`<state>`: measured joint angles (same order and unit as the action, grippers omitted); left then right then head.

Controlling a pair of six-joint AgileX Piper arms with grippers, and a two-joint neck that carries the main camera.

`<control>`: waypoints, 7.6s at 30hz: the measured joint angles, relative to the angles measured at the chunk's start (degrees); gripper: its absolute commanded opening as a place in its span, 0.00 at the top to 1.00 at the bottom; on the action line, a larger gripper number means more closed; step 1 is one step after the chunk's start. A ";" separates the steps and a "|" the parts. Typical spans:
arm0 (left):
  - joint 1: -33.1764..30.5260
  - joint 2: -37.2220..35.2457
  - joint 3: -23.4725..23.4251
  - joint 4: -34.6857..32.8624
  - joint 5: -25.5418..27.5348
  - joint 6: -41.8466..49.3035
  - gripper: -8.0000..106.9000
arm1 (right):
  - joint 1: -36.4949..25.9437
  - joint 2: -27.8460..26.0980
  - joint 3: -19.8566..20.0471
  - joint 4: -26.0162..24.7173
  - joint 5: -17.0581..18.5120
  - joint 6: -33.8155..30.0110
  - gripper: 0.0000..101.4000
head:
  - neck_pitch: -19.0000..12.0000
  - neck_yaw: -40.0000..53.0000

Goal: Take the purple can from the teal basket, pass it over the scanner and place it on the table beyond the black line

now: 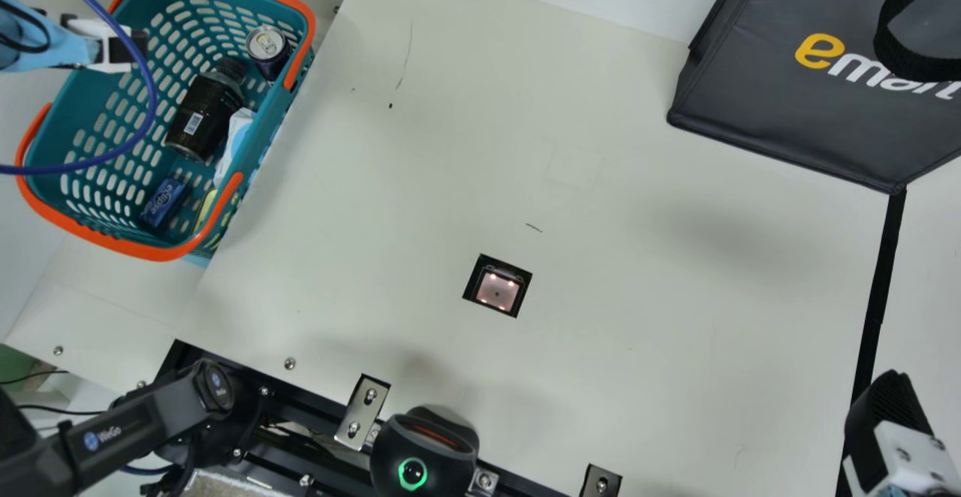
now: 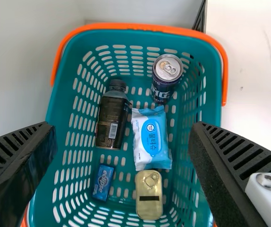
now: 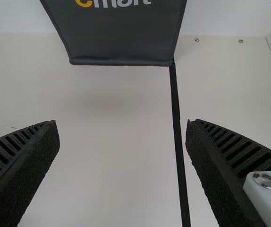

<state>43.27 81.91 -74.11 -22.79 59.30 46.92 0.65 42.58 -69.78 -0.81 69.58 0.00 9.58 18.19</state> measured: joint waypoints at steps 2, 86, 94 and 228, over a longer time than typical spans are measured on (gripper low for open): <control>-1.02 2.00 0.12 0.51 -1.33 0.42 0.15 | 0.00 0.00 0.00 0.00 0.00 0.00 0.06 | 0.00 0.00; -2.52 39.07 1.07 -38.15 -10.05 57.79 0.15 | 0.00 0.00 0.00 0.00 0.01 0.00 0.06 | 0.00 0.00; -3.34 40.70 -0.02 -41.21 -10.82 59.67 0.15 | 0.00 0.00 0.00 0.00 0.01 0.00 0.06 | 0.00 0.09; -80.91 -16.81 12.72 40.91 -6.06 -84.35 1.00 | 0.00 0.00 0.00 0.00 0.02 0.00 0.06 | 0.00 0.00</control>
<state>-37.64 65.10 -61.39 18.12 53.25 -37.43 0.65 42.58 -69.78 -0.81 69.60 0.00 9.58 18.19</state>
